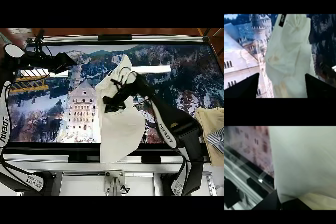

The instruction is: Fold the shirts.

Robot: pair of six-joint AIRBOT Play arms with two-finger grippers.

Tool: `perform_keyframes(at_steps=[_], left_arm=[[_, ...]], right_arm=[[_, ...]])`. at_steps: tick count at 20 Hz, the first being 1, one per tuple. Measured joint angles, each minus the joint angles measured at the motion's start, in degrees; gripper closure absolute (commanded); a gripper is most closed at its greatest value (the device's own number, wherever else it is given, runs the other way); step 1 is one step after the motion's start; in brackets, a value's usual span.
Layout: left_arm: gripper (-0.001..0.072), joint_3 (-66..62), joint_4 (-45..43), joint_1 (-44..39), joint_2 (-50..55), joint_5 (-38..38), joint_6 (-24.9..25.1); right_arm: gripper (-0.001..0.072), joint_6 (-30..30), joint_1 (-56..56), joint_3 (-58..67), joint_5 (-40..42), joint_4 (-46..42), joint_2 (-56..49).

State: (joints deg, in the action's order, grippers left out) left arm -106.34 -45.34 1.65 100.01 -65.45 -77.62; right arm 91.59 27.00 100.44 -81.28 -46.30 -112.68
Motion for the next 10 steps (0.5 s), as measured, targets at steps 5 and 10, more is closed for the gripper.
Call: perform_keyframes(at_steps=[5, 10], left_arm=[[0.0032, 0.0, 0.0, 3.1, -0.7, -2.5, 0.0], [0.0032, 0.0, -2.7, 5.2, -0.6, -5.7, -0.4]], right_arm=[[0.0198, -1.4, 9.5, 0.0, -0.2, 7.3, 0.0], [0.0193, -1.9, 7.5, 0.0, 1.0, 7.2, 3.2]])
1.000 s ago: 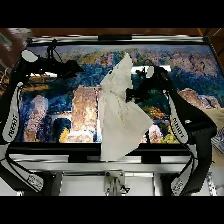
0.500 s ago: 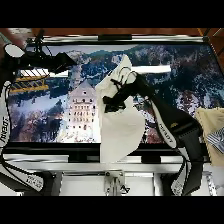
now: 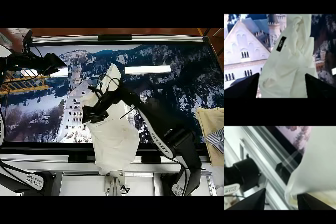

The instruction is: Fold the shirts.

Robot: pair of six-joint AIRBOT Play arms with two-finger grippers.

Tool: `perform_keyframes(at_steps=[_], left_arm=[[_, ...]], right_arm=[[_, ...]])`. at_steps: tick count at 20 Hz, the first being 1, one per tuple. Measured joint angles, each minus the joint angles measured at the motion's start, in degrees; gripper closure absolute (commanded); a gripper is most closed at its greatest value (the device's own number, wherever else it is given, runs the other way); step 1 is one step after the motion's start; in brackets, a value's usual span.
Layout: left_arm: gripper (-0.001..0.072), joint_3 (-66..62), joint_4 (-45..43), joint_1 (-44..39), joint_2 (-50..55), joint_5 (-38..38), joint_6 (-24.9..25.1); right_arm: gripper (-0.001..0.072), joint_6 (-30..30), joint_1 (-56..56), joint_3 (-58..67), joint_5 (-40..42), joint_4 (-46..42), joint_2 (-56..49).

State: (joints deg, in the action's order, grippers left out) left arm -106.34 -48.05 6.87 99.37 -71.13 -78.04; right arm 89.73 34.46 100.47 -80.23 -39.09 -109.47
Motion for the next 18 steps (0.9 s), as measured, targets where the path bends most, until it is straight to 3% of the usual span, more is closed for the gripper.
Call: perform_keyframes(at_steps=[1, 2, 7, 16, 17, 18], left_arm=[[0.0031, 0.0, -2.1, 0.1, 0.2, -1.5, -1.1], [0.0031, 0.2, -4.5, 0.2, 0.5, -3.5, -2.3], [0.0030, 7.3, -10.9, -1.6, 1.0, -8.8, -5.9], [0.0032, 16.8, -7.3, -8.4, 6.4, 1.7, -7.8], [0.0070, 16.9, -6.9, -8.6, 7.2, 2.4, -7.9], [0.0280, 17.0, -6.3, -8.7, 7.8, 3.1, -8.0]], right_arm=[[0.0112, 0.5, -2.0, 0.0, 0.2, -1.8, 1.5], [0.0092, 1.0, -4.2, 0.0, 0.4, -3.7, 3.2], [0.0091, 2.9, -15.1, 0.0, -0.3, -11.0, 10.1], [0.0091, 3.5, -21.0, 0.0, -3.1, -19.8, 12.2], [0.0091, 3.5, -21.2, 0.0, -3.8, -21.0, 12.2], [0.0091, 3.5, -21.3, 0.0, -4.3, -21.9, 12.2]])
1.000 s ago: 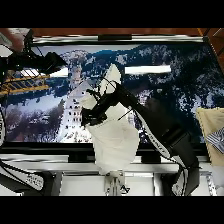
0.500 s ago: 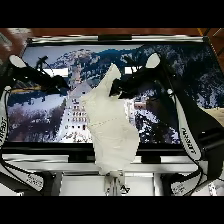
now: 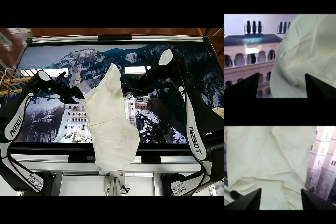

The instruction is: Fold the shirts.

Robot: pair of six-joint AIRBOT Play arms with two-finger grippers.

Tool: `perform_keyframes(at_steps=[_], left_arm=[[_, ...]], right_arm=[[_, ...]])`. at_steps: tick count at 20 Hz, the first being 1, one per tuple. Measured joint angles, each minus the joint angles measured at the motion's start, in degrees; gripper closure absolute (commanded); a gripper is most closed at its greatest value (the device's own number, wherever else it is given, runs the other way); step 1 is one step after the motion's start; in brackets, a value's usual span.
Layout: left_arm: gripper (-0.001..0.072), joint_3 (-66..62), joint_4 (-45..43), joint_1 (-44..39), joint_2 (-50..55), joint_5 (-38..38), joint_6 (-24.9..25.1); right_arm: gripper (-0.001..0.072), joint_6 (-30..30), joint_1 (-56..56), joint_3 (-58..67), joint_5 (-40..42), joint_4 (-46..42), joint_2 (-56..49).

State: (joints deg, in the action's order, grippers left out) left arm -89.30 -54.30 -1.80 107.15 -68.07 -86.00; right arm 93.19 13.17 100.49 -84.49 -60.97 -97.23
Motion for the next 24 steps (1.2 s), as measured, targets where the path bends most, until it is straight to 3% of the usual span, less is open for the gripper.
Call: perform_keyframes(at_steps=[2, 3, 7, 12, 14, 17, 21, 24], left_arm=[[0.0593, 0.1, 1.8, -0.3, 0.9, 1.6, 0.0], [0.0650, 0.1, 3.4, -0.3, 1.2, 2.7, 0.5], [0.0652, -4.2, 10.0, -0.3, 1.7, 3.8, 4.2], [0.0652, -26.0, 13.1, 0.0, 1.2, 0.0, 5.5], [0.0652, -31.8, 13.8, 0.0, -2.1, -2.2, 5.7], [0.0652, -28.9, 13.5, -0.5, -10.8, -7.2, 7.5], [0.0652, -17.6, -0.4, -3.7, -22.1, -18.7, 8.8], [0.0652, -7.0, -13.6, -5.3, -28.6, -22.4, 7.0]], right_arm=[[0.0091, -0.2, -0.4, 0.0, -0.4, -1.4, 0.0], [0.0091, -0.2, -0.7, 0.0, -0.6, -2.0, 0.0], [0.0091, -0.4, -2.4, 0.1, -1.0, -2.7, 0.5], [0.0092, -0.4, -8.0, 1.9, 1.0, -3.1, 3.5], [0.0092, -0.4, -10.9, 3.8, 2.4, -3.1, 5.5], [0.0091, -0.2, -14.6, 6.4, 3.4, -3.0, 8.8], [0.0091, -0.2, -15.5, 7.4, 1.3, -3.3, 11.3], [0.0090, -0.5, -12.4, 6.1, 0.1, -5.2, 12.0]])
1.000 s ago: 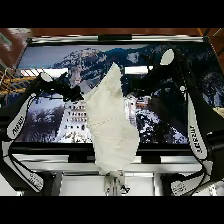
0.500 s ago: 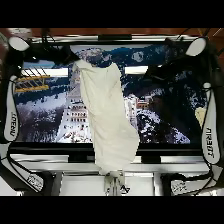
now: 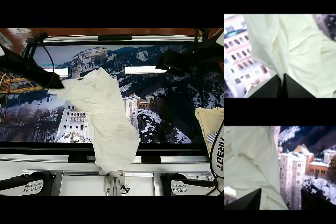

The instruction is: Fold the shirts.

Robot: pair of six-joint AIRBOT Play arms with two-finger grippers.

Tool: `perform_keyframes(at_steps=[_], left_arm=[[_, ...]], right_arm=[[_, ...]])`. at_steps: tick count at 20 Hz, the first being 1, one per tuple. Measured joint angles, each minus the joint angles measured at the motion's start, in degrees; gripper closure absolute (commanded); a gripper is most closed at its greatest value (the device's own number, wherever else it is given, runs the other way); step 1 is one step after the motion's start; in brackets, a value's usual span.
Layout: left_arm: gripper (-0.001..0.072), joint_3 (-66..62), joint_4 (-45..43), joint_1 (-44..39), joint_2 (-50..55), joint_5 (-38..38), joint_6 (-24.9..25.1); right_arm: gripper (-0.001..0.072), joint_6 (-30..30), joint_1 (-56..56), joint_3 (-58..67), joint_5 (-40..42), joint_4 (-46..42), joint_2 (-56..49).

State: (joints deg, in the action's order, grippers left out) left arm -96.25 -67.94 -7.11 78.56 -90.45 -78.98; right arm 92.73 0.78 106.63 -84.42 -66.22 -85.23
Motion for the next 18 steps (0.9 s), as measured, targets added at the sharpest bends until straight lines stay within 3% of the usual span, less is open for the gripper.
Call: perform_keyframes(at_steps=[2, 5, 12, 16, 18], left_arm=[[0.0652, 7.4, -4.1, -0.7, -3.5, 0.5, -1.3], [0.0652, 17.0, -7.7, -0.9, -7.1, 3.1, -2.7], [0.0652, 25.7, -9.0, -1.1, -11.2, 8.3, -3.7], [0.0651, 26.5, -6.8, -1.1, -11.8, 11.9, -3.8], [0.0652, 26.7, -5.7, -1.1, -11.9, 13.2, -3.8]], right_arm=[[0.0043, 0.0, 2.9, -2.3, 1.2, -1.4, -0.1], [0.0043, 0.0, 7.2, -5.6, 4.8, -1.1, -3.1], [0.0046, -1.1, 10.4, -7.6, 20.1, 12.0, -17.6], [0.0047, -1.5, 11.5, -7.8, 19.6, 14.6, -23.4], [0.0048, -1.4, 12.2, -7.9, 18.0, 11.6, -24.9]])
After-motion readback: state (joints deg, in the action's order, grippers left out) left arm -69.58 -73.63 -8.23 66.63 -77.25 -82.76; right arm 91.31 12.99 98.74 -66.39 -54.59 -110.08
